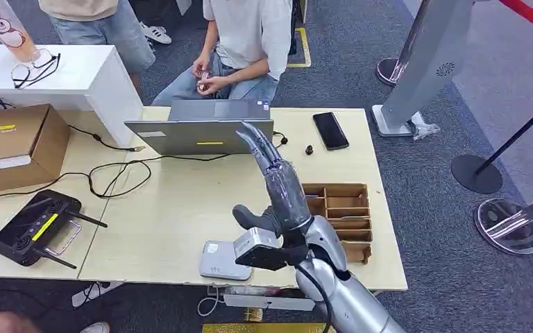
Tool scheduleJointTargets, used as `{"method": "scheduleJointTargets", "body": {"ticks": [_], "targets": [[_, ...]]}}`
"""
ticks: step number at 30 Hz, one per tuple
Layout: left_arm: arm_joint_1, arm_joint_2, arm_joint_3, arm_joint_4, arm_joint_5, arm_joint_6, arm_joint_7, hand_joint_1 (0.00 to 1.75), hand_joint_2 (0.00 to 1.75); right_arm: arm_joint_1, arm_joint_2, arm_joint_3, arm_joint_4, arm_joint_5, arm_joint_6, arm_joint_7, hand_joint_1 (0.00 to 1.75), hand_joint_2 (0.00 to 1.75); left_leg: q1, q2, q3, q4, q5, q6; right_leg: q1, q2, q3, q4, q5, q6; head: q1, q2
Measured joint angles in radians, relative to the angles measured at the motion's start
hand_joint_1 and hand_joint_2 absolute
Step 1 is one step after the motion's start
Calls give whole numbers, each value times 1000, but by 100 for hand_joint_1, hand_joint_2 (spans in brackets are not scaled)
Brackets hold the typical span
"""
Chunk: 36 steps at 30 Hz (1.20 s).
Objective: Pass the card to the sensor for recognition and then transmit it.
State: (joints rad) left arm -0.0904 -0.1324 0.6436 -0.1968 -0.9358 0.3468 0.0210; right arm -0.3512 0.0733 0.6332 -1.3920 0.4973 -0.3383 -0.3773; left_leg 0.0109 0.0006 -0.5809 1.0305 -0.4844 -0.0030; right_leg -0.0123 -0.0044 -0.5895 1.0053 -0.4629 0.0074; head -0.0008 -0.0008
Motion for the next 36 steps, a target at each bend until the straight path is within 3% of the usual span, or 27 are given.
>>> {"method": "scheduleJointTargets", "body": {"ticks": [12,28,29,36], "targets": [[1,-1,3,0,8,5,12,0,0,19,-17,0,46,283,-133,81,0,0,0,0,0,0,0,0,0,0,0,0,0,0,0,0],[3,-9,14,0,16,11,11,0,0,70,-25,-19,41,591,-169,210,0,0,0,0,0,0,0,0,0,0,0,0,0,0,0,0],[3,-9,14,0,17,10,12,0,0,74,-25,-21,39,607,-168,215,0,175,0,0,0,0,0,0,0,0,0,0,0,0,0,0],[2,-9,15,0,19,0,19,0,0,89,-25,-39,29,673,-163,242,0,175,0,0,0,0,0,0,0,0,0,0,0,0,0,0]]}}
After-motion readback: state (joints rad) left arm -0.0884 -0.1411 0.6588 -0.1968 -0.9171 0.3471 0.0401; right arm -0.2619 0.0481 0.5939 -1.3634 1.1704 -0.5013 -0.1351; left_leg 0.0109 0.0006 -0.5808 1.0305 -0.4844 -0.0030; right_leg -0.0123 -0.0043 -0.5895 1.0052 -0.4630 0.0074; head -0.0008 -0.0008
